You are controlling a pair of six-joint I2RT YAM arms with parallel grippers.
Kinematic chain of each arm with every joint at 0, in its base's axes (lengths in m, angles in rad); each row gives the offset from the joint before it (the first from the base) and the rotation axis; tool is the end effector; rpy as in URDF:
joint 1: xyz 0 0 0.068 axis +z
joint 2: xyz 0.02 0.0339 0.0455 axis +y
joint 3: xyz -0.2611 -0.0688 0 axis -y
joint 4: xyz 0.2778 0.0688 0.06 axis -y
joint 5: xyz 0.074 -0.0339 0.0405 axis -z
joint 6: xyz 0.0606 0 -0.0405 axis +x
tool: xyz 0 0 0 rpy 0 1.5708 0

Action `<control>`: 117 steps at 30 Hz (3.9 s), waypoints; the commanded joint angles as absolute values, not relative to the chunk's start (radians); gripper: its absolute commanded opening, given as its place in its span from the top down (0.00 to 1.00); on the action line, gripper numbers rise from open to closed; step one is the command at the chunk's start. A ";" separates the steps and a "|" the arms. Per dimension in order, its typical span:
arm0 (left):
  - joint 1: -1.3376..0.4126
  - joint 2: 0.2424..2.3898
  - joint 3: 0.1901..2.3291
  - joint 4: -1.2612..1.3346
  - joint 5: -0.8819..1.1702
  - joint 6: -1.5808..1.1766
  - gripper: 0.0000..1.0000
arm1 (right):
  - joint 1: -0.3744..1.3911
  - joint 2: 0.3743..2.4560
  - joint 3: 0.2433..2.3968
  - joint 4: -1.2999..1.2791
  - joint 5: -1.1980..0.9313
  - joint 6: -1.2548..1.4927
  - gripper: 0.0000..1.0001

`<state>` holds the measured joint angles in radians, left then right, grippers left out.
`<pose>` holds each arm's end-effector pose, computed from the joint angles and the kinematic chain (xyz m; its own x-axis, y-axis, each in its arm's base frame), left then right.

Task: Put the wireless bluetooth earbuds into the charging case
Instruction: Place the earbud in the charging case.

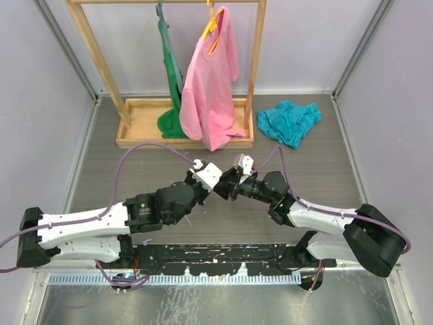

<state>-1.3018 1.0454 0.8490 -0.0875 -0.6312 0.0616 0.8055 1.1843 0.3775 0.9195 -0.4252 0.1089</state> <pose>0.1119 -0.2712 0.3096 -0.0357 0.3163 -0.9480 0.6311 0.7426 0.2241 0.1797 0.2232 0.2108 -0.0248 0.1171 -0.9928 -0.9438 0.3247 0.0619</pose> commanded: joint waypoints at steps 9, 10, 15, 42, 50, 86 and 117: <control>-1.318 1.075 0.910 -0.080 -0.617 -0.009 0.71 | 0.807 1.160 0.390 1.000 -0.411 0.117 0.99; -1.318 1.077 0.914 -0.082 -0.624 -0.011 0.70 | 0.807 1.158 0.389 1.001 -0.410 0.117 0.99; -1.318 1.054 0.942 -0.124 -0.680 -0.067 0.59 | 0.807 1.155 0.387 1.002 -0.403 0.115 0.99; -1.289 1.082 1.095 -0.483 -0.709 -0.366 0.36 | 0.807 1.161 0.386 0.998 -0.390 0.119 0.99; -1.213 1.084 1.083 -0.542 -0.706 -0.405 0.40 | 0.807 1.158 0.384 0.998 -0.388 0.120 0.99; -1.143 1.197 1.230 -0.603 -0.453 -0.599 0.62 | 0.807 1.160 0.381 0.996 -0.382 0.119 0.99; -1.136 1.170 1.282 -0.696 -0.490 -0.469 0.90 | 0.807 1.188 0.360 1.024 -0.382 0.101 0.99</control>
